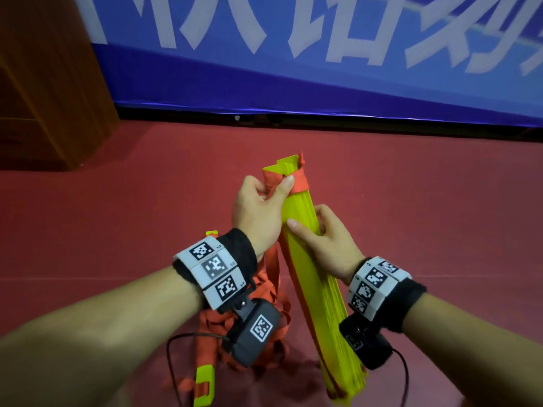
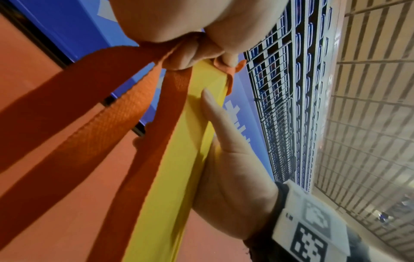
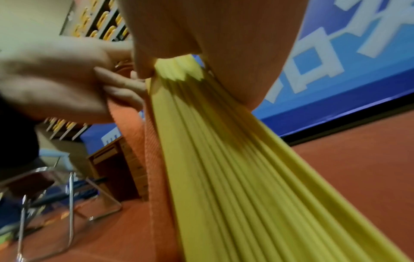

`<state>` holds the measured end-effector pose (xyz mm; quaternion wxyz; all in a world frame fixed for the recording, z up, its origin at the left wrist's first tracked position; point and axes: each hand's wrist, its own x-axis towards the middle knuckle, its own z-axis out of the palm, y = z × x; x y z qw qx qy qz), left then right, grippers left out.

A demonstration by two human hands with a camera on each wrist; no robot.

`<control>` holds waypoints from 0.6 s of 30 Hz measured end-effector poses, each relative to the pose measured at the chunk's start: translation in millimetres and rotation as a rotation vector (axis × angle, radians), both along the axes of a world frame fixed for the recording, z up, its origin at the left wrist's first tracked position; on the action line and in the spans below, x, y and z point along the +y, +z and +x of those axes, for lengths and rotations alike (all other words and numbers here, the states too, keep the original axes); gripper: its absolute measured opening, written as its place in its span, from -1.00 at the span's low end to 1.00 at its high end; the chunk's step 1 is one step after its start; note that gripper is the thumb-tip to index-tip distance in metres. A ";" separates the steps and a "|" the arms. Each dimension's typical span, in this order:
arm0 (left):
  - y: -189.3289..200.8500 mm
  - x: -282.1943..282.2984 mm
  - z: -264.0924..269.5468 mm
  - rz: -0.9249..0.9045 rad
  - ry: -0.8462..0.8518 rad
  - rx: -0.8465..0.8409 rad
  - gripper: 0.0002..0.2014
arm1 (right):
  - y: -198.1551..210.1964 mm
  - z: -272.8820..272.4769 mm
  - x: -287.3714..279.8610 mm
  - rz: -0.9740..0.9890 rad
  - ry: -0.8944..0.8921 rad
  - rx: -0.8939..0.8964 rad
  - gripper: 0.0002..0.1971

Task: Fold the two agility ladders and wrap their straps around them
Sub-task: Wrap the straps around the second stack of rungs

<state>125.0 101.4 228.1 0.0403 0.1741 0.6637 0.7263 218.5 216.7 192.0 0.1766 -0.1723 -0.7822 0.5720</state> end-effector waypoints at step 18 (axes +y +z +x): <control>23.1 -22.4 -19.2 -0.146 -0.217 0.177 -0.88 | 7.9 -3.5 -0.2 0.149 -0.087 0.168 -0.54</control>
